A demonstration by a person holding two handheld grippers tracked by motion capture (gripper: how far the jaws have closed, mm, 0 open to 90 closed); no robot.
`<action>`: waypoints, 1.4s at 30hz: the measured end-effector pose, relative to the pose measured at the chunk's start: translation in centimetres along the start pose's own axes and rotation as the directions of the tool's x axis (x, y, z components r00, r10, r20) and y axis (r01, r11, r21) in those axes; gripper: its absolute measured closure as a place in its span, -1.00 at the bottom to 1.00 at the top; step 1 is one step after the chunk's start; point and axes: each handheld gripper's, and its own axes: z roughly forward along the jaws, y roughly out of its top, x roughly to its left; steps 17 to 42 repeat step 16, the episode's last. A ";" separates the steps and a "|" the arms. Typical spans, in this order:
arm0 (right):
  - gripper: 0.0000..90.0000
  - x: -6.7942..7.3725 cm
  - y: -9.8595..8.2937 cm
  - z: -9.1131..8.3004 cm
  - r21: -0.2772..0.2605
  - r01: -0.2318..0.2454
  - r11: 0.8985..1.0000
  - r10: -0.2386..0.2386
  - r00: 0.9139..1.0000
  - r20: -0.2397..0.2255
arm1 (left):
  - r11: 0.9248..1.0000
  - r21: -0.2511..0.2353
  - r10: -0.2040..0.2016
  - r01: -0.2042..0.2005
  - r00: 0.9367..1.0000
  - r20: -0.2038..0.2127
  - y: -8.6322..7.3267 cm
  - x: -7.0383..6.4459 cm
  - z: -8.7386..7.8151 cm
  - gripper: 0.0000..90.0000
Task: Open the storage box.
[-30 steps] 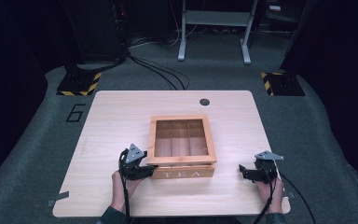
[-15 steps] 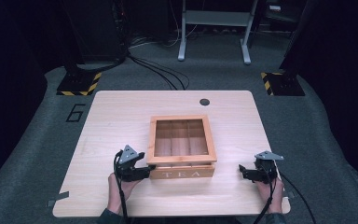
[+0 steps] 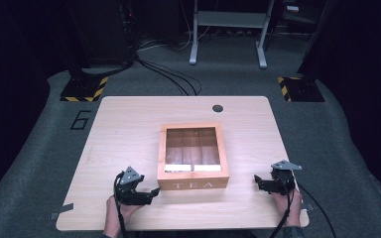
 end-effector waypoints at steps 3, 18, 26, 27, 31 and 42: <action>-0.71 0.0 0.0 0.0 0.000 0.000 1.000 0.000 1.000 0.000 | 0.999 0.037 -0.015 0.016 1.000 -0.020 -1.2 0.7 0.1 -0.73; -0.71 0.0 0.0 0.0 -0.003 0.001 1.000 -0.001 1.000 0.001 | 0.997 0.076 0.034 -0.025 0.993 -0.116 -2.0 1.1 0.6 -0.91; -0.71 0.0 0.0 0.0 -0.003 0.001 1.000 -0.001 1.000 0.001 | 0.997 0.076 0.034 -0.025 0.993 -0.116 -2.0 1.1 0.6 -0.91; -0.71 0.0 0.0 0.0 -0.003 0.001 1.000 -0.001 1.000 0.001 | 0.997 0.076 0.034 -0.025 0.993 -0.116 -2.0 1.1 0.6 -0.91; -0.71 0.0 0.0 0.0 -0.003 0.001 1.000 -0.001 1.000 0.001 | 0.997 0.076 0.034 -0.025 0.993 -0.116 -2.0 1.1 0.6 -0.91; -0.71 0.0 0.0 0.0 -0.003 0.001 1.000 -0.001 1.000 0.001 | 0.997 0.076 0.034 -0.025 0.993 -0.116 -2.0 1.1 0.6 -0.91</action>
